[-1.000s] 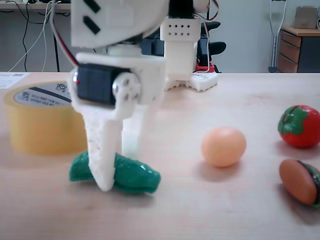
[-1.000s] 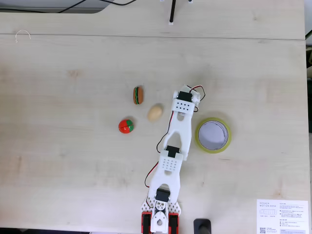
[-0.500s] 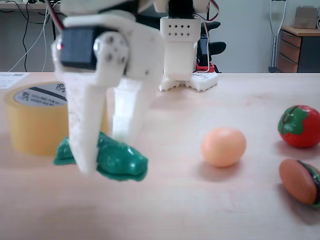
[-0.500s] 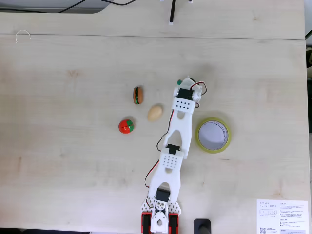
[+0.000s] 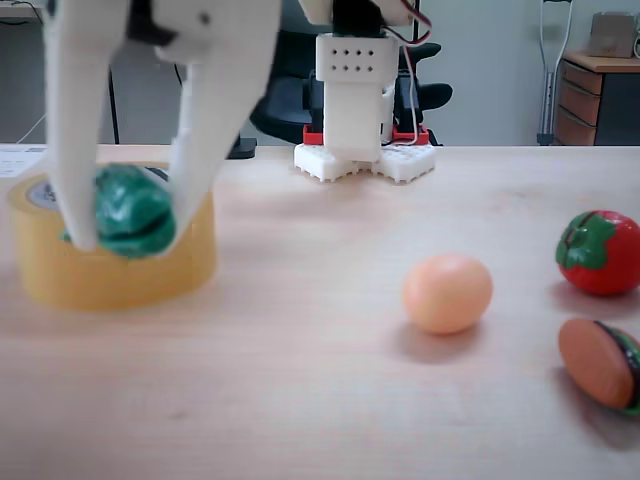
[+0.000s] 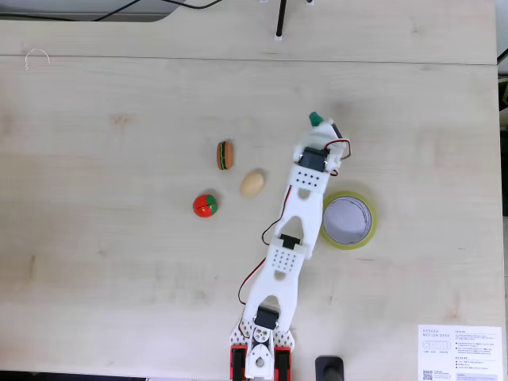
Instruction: Grasp a cucumber and put it in the hole.
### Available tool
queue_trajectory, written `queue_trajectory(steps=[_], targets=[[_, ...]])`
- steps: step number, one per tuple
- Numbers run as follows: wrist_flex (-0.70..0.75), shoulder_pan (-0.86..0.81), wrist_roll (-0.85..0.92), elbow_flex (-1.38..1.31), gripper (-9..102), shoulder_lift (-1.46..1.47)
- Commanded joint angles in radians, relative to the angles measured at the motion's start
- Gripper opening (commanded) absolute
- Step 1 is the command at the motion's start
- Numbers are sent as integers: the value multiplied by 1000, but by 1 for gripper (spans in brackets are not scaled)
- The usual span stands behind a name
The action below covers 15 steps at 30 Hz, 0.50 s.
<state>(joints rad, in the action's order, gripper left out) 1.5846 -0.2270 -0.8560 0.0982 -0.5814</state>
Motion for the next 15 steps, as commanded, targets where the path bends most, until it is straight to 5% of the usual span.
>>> queue_trajectory(steps=[1,15], targets=[[95,-21,-100,-402,0,-49],[196,-164,-184,-376,0,-319]])
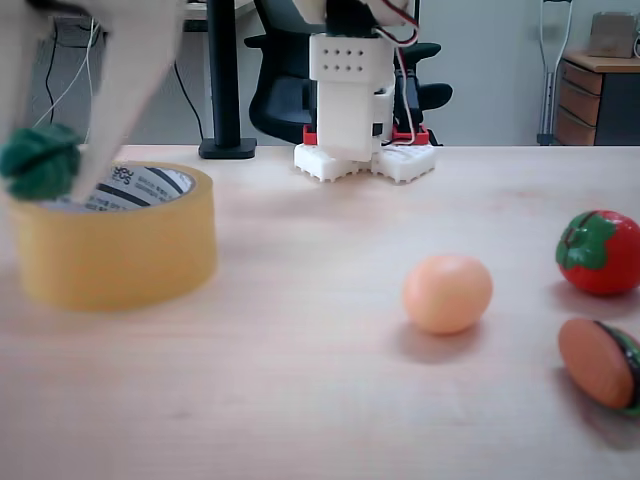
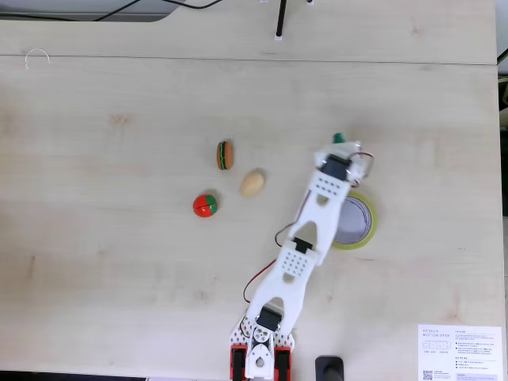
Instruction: Grasp a cucumber and put it in the hole.
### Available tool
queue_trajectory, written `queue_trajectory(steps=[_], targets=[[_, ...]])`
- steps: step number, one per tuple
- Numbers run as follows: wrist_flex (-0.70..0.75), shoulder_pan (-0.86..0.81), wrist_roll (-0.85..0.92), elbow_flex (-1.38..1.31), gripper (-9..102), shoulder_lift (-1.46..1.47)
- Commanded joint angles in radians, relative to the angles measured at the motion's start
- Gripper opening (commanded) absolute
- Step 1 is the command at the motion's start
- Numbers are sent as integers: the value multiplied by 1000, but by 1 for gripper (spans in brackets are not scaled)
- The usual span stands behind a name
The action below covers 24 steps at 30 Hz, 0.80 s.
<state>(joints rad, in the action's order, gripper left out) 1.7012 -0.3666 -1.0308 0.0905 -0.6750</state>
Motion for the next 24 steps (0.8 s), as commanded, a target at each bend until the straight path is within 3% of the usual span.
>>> queue_trajectory(steps=[1,11,18,24], targets=[[80,-29,-9,-328,0,-268],[81,-52,-9,235,0,-729],[81,-55,-127,354,0,-784],[75,-138,-127,635,0,-896]])
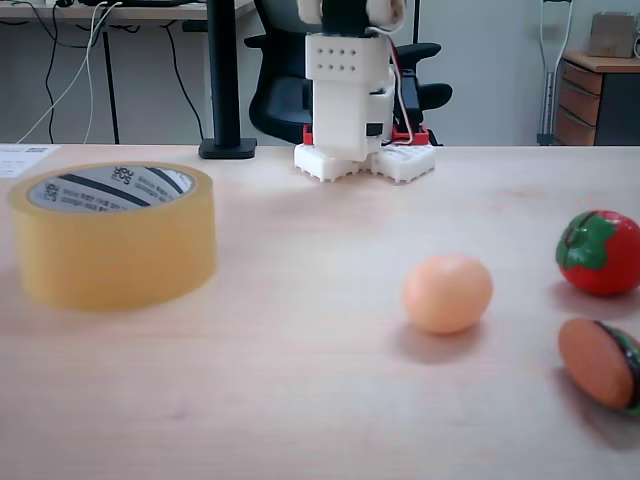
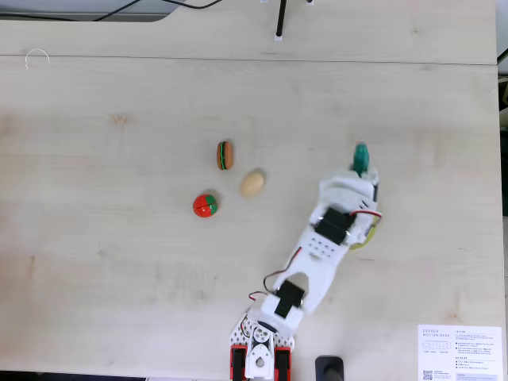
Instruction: Grasp a cucumber and put it in the hole.
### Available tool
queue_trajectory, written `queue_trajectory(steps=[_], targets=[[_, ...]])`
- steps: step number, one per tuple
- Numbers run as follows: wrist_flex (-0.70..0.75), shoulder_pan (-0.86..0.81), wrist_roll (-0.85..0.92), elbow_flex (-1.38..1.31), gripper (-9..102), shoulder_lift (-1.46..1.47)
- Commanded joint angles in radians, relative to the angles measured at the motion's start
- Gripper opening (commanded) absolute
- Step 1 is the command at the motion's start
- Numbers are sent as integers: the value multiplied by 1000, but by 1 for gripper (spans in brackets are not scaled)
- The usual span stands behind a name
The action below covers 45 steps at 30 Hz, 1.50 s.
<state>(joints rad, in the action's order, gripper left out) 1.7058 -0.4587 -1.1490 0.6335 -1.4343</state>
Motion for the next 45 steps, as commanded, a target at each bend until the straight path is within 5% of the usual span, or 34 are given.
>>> queue_trajectory(steps=[1,14,26,34,45], targets=[[69,-58,-9,115,0,-141],[-26,-114,-98,503,0,-158],[-63,-112,-98,537,1,-132],[-75,-92,-98,538,57,-132],[-74,-74,-98,538,55,-150]])
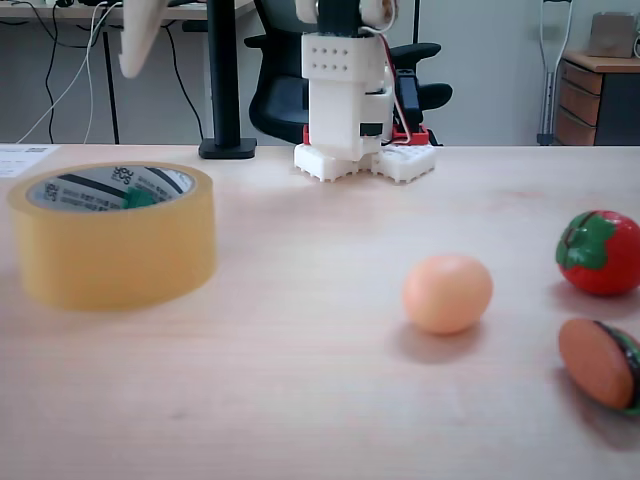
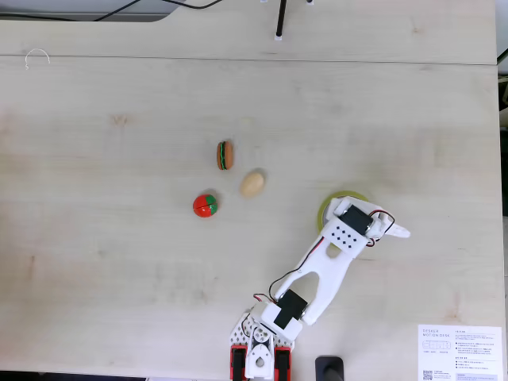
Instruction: Grasp a cucumber and put it in the hole.
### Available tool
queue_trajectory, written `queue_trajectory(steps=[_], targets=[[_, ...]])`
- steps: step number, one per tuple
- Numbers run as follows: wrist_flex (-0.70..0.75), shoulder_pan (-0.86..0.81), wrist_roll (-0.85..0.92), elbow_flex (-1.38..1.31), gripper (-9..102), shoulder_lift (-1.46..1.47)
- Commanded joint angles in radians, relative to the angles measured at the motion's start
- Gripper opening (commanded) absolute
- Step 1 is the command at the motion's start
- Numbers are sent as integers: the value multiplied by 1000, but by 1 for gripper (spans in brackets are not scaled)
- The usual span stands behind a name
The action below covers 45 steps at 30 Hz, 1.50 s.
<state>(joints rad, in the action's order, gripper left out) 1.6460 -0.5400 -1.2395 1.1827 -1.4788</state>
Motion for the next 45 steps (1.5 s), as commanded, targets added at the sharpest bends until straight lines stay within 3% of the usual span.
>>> queue_trajectory(steps=[1,18,45], targets=[[-12,8,-8,-11,55,-107],[41,12,-2,52,46,-221],[-97,120,2,1000,25,-1078]])
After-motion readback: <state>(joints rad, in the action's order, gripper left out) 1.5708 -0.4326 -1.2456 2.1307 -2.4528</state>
